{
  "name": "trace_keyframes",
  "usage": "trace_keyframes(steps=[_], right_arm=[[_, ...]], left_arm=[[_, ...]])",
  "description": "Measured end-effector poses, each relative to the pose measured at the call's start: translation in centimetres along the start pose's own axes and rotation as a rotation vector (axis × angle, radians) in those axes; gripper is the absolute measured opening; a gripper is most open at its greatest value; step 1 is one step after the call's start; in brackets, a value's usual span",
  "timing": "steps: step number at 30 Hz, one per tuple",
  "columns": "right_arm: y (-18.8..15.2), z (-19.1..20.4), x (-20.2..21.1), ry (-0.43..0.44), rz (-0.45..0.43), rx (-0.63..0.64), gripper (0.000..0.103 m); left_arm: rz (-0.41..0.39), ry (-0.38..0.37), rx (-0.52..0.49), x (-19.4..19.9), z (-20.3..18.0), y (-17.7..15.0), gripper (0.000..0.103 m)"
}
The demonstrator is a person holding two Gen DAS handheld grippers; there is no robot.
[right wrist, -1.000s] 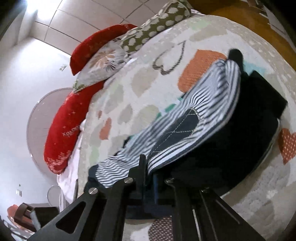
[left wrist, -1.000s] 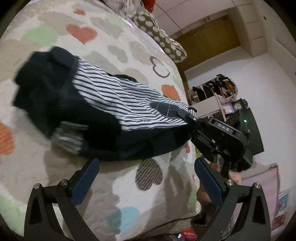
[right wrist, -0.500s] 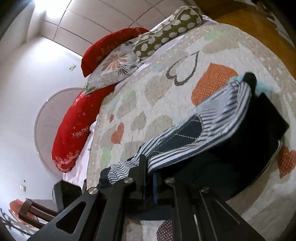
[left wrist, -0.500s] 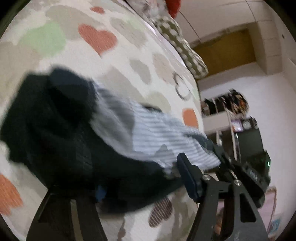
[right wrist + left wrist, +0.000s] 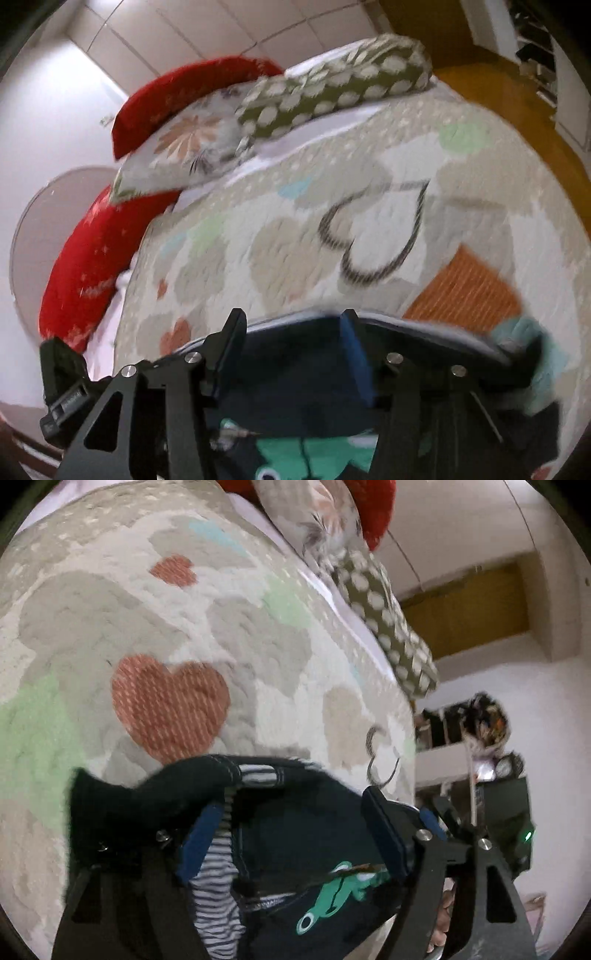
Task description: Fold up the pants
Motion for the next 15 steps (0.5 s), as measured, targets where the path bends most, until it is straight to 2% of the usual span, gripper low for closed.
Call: trace_keyframes(steps=[3,5,11,15], right_arm=[[1.1,-1.7,1.7,0.004,-0.046,-0.027,0.066],[1.1,-3.8,3.0,-0.042,-0.076,-0.028,0.068],[-1.2,-10.0,5.3,-0.158,-0.091,-0.05,0.068],[-1.9,-12.6,4.1,-0.172,-0.061,-0.089,0.068]], left_arm=[[-0.025,-0.016,-0.008,2.1,0.3,-0.1,0.076],[-0.023,-0.013,-0.031,3.4,0.4,-1.0,0.079],[0.002,0.115,-0.179,7.0,1.5,-5.8,0.083],[0.029,0.199,-0.259,7.9,2.6,-8.8,0.084]])
Point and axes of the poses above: each gripper's, at about its wrist camera, not at the fingertips, and x roughly against the way its jaws point, z to its left, y to its top, the point moved 3 cm from there along -x, roughly the way its jaws point, and after that the axes turned 9 degrees about -y, right-handed, at the moved point
